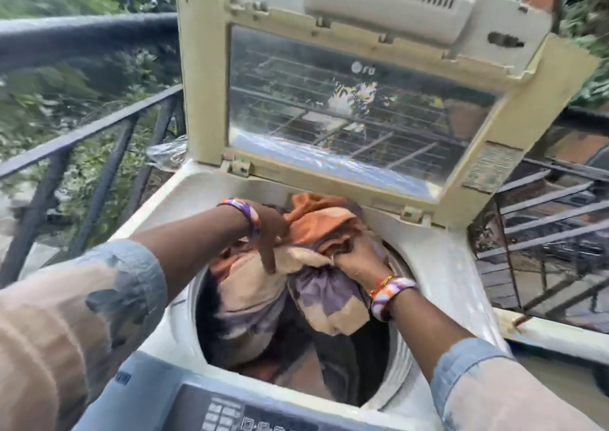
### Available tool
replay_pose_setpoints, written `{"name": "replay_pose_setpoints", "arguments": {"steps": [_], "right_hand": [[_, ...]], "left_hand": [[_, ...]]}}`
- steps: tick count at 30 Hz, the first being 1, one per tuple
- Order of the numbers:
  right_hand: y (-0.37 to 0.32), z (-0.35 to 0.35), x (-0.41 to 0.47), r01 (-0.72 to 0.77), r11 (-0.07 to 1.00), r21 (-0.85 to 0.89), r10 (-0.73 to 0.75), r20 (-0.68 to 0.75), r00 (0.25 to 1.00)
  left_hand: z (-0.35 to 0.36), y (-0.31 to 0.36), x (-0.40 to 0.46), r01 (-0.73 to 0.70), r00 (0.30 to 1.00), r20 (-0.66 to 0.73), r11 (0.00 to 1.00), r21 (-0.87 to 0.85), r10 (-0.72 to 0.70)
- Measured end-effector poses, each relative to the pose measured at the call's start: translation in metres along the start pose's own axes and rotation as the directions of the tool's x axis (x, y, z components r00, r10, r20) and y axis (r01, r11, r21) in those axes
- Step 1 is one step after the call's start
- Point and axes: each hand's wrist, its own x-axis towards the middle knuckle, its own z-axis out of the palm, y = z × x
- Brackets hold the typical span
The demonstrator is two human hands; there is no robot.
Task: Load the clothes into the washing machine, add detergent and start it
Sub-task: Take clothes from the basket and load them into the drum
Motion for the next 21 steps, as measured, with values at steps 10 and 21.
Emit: {"name": "replay_pose_setpoints", "arguments": {"steps": [10, 21], "right_hand": [[0.02, 0.018, 0.005, 0.064, 0.881, -0.469, 0.229, 0.54, 0.81], [-0.026, -0.04, 0.004, 0.117, 0.91, -0.399, 0.052, 0.387, 0.921]], "left_hand": [[0.012, 0.001, 0.02, -0.018, 1.0, 0.021, 1.0, 0.015, 0.018], [-0.024, 0.028, 0.006, -0.033, 0.999, -0.023, 0.999, 0.013, 0.033]]}}
